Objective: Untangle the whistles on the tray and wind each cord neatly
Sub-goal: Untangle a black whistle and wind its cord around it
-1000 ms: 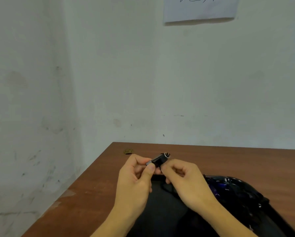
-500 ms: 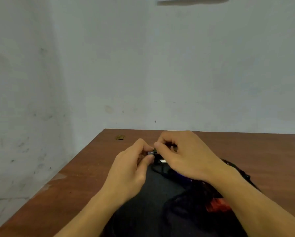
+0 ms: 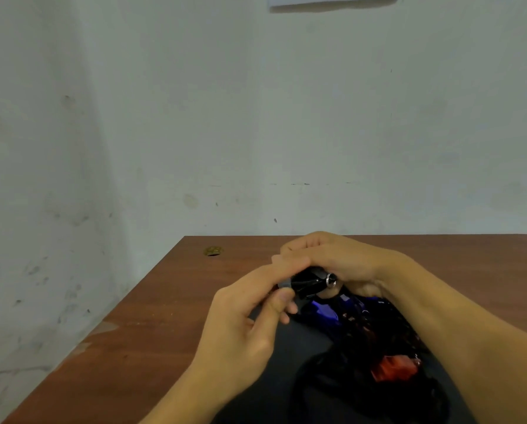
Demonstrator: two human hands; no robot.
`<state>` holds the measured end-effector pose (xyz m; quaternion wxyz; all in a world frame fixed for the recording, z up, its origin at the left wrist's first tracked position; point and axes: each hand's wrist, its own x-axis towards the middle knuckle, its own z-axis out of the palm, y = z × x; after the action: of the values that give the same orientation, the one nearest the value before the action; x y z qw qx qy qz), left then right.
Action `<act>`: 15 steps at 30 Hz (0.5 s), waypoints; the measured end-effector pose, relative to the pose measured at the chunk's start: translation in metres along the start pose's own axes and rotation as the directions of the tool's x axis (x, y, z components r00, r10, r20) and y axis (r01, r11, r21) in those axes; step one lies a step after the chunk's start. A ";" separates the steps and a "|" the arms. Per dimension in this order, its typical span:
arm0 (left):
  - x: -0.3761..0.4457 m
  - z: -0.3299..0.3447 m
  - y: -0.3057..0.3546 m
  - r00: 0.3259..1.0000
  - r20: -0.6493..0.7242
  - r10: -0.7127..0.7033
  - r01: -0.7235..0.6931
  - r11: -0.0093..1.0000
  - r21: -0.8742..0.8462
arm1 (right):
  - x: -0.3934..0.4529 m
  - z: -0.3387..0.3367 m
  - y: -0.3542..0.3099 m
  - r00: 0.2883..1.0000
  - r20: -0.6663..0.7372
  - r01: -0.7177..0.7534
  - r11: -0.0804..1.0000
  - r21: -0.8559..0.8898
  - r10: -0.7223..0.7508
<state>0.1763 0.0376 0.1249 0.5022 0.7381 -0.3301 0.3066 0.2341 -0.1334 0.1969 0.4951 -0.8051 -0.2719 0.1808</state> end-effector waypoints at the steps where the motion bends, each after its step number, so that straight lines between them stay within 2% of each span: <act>1: -0.001 0.001 0.000 1.000 -0.014 -0.002 0.002 1.000 -0.020 | 0.000 0.002 0.001 1.000 0.006 -0.005 1.000 0.023 0.005; 6: 0.000 0.004 0.000 0.993 -0.107 -0.054 0.044 0.995 -0.094 | -0.001 0.012 0.012 0.997 -0.081 0.010 0.980 0.200 0.007; 8: 0.002 0.003 -0.003 0.979 -0.161 -0.123 0.101 0.985 -0.138 | -0.002 0.017 0.020 0.991 -0.134 0.034 0.979 0.203 -0.006; 11: 0.005 -0.001 -0.013 0.954 -0.223 -0.200 0.178 0.977 -0.114 | -0.005 0.028 0.027 0.971 -0.236 0.067 0.992 0.105 -0.041; 15: 0.005 -0.003 -0.021 0.945 -0.240 -0.222 0.229 0.974 0.001 | -0.012 0.036 0.030 0.923 -0.320 0.149 0.965 -0.215 -0.214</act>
<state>0.1958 0.0453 0.1189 0.5592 0.7360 -0.1766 0.3383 0.2121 -0.1264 0.1546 0.4714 -0.8384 -0.2717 -0.0341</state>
